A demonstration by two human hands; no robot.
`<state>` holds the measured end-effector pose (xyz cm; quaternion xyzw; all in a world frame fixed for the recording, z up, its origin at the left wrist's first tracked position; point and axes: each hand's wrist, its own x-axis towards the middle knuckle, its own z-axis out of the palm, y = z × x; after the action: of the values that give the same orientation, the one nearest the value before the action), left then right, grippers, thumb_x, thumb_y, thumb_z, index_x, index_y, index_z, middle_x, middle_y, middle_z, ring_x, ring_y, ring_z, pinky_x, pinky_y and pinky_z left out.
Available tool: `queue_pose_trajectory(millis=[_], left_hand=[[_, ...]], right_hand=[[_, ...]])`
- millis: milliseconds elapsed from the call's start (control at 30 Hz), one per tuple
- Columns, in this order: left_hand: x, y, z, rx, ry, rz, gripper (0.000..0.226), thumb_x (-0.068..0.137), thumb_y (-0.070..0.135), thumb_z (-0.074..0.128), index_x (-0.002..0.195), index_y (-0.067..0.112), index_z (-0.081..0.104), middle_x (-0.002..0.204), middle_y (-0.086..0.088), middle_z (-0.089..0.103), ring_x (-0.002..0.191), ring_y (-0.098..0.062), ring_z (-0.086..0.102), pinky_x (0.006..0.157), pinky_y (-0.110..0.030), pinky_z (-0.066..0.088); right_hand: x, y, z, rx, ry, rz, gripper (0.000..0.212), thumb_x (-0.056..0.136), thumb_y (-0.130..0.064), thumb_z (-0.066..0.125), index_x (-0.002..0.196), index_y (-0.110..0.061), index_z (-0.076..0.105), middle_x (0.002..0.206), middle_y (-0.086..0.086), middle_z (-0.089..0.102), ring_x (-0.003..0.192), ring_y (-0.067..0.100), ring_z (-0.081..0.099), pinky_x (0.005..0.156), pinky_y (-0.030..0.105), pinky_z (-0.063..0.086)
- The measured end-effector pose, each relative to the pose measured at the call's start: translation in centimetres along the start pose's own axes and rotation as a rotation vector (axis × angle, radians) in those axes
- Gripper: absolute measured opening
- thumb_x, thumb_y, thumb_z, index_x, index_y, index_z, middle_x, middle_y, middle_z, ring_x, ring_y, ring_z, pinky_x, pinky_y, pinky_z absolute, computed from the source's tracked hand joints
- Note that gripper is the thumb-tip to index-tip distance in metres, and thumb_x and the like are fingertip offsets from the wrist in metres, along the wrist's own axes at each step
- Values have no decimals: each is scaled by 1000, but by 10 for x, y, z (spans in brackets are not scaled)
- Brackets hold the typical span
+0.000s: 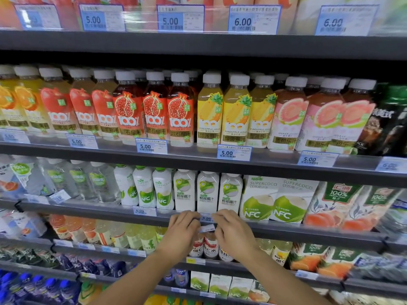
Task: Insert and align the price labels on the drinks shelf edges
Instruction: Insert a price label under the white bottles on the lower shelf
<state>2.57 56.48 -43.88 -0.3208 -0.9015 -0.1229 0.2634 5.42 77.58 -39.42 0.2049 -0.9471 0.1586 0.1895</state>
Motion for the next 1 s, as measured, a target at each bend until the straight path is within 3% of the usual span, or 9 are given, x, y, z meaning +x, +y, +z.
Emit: queue_pose_trajectory(millis=[100,267,500,700,767,867,1000], left_hand=[[-2,-13,-7,-21,43,-13,12,98,27,56,97,18,65,120,6,60,116,-19,54,92,-33,36],[-15,-44,-31,-34,96,-31,18,100,29,51,99,19,65,114,6,61,110,-18,55,89,-31,37],[-67,-151,-85,-21,47,-133,14,103,34,53,98,23,59,104,10,60,97,-16,55,80,-34,43],[-137,-276,-140,69,6,-309,19,103,38,44,93,27,57,95,12,56,88,-17,53,77,-32,37],[-158,-317,-154,82,27,-357,18,102,38,43,92,28,54,92,12,52,85,-17,52,76,-31,33],[-183,-373,-169,96,55,-445,16,101,38,43,104,28,56,102,10,56,94,-18,53,80,-32,37],[-204,-437,-178,123,28,-617,29,98,35,53,125,23,55,127,0,57,116,-26,51,95,-45,47]], right_hand=[[6,-18,2,31,-16,-65,28,93,-23,49,116,-19,64,108,-5,64,96,13,56,75,27,52],[40,-49,29,62,-91,-122,10,89,-14,59,95,-20,64,88,-2,59,84,17,57,64,33,51],[103,-132,82,116,-95,-144,20,80,-3,65,82,-20,55,78,-3,47,73,16,49,59,38,47],[167,-226,130,222,-101,-136,15,94,-12,54,101,-18,67,87,-1,58,79,18,57,64,37,51],[188,-259,141,240,-84,-126,16,97,-16,52,104,-22,66,89,-5,60,81,15,58,65,30,49],[214,-303,160,295,-70,-103,16,98,-19,52,105,-22,66,90,-7,61,83,12,59,68,27,46],[238,-344,179,347,-59,-47,18,99,-20,50,104,-21,67,88,-10,60,81,6,55,72,27,48]])
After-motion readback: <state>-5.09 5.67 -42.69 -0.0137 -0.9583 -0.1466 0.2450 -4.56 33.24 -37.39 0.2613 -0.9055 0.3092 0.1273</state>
